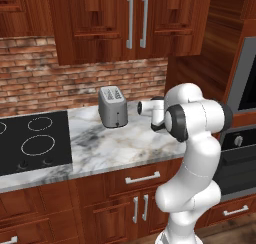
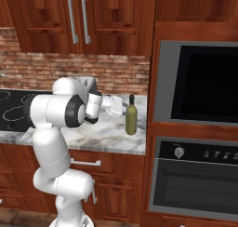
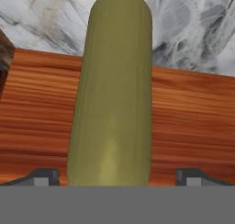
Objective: There is a wine glass and glass cup on the dining counter. Place the wine bottle next to the wine glass and the juice bottle next to the glass cup.
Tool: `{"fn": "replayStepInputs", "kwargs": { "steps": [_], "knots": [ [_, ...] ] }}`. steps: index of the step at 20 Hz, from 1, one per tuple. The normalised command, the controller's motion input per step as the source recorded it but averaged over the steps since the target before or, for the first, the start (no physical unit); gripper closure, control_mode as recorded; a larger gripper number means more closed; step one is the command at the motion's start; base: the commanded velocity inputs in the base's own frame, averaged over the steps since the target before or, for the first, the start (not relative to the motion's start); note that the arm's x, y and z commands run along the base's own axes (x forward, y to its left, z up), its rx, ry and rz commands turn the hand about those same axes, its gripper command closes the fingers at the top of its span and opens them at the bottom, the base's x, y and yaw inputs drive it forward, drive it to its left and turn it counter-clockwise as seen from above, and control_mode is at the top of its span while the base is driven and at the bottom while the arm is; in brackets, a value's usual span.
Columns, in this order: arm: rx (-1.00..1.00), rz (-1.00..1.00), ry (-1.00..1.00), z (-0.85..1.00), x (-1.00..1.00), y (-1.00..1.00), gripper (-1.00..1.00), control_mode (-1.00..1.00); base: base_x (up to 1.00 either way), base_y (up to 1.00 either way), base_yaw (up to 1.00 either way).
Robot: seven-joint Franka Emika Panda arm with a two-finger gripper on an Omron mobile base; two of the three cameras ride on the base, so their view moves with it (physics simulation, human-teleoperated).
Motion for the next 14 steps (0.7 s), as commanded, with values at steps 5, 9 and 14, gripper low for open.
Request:
{"fn": "replayStepInputs", "kwargs": {
  "steps": [5,9,14],
  "knots": [
    [0.00,0.00,0.00,-0.04,0.02,-0.14,-1.00,-1.00,0.00,0.00,0.00],
    [0.00,0.00,0.00,-0.03,0.02,-0.16,-1.00,-1.00,0.00,0.00,0.00],
    [0.00,0.00,0.00,-0.08,0.00,-0.12,-1.00,-1.00,0.00,0.00,0.00]
  ]
}}
